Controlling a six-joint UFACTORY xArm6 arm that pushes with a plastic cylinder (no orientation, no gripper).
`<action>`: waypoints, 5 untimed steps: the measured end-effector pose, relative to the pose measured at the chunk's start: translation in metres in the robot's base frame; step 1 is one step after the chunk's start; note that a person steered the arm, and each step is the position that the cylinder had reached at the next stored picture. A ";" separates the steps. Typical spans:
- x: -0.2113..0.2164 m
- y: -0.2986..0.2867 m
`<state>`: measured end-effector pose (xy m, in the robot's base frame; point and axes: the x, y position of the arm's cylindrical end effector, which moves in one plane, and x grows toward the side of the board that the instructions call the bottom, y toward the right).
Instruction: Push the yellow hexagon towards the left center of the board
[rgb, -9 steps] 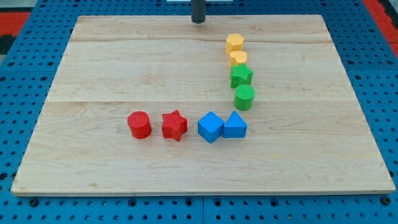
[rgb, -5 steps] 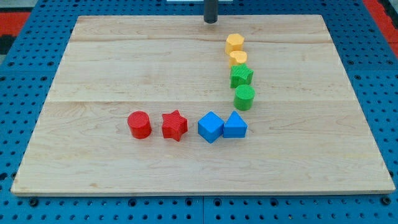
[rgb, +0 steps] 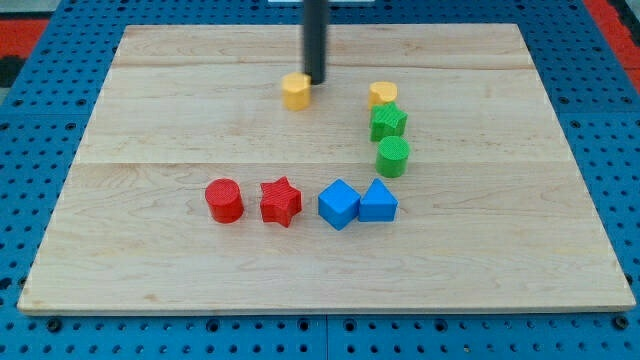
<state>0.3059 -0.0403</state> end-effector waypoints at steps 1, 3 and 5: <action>0.010 0.049; 0.020 -0.070; 0.065 -0.070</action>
<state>0.3711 -0.1102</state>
